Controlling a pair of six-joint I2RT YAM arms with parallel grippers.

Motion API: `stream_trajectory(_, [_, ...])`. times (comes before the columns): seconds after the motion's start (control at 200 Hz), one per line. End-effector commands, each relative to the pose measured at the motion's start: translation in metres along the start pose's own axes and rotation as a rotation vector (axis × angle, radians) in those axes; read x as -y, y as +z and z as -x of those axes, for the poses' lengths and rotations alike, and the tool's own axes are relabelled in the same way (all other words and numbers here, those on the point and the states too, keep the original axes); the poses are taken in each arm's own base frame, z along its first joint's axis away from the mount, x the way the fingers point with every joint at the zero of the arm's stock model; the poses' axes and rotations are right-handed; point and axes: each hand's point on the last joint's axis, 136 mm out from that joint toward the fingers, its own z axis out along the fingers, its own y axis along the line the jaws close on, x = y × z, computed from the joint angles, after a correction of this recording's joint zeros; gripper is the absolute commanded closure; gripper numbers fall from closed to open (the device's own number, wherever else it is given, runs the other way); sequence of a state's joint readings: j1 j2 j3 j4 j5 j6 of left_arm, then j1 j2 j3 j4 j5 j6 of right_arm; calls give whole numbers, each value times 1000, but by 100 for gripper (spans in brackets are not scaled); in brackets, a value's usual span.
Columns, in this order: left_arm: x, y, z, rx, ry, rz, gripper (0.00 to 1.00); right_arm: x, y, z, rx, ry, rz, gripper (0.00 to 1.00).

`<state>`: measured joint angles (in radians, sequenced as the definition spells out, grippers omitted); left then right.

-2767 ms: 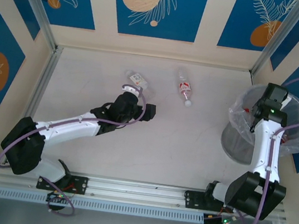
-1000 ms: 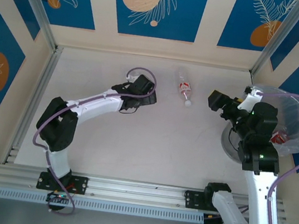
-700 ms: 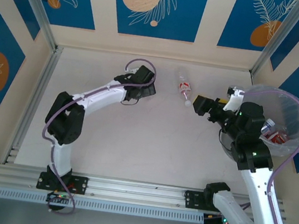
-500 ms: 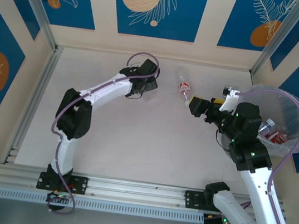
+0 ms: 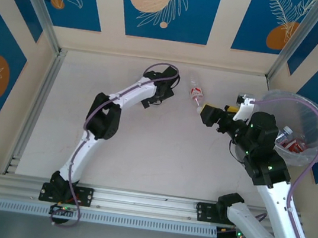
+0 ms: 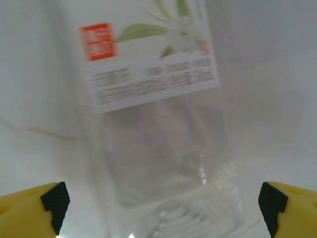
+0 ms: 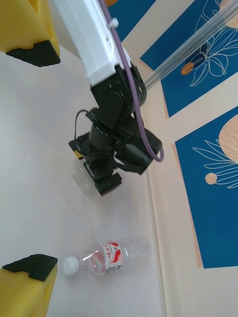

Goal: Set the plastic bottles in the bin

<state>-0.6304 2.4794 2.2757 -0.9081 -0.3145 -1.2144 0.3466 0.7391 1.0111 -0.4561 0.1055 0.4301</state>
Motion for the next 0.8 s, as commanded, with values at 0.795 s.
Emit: stream_trajectory(0.795, [-30, 18, -10, 27, 153, 148, 29, 10, -7, -3, 7, -17, -66, 1])
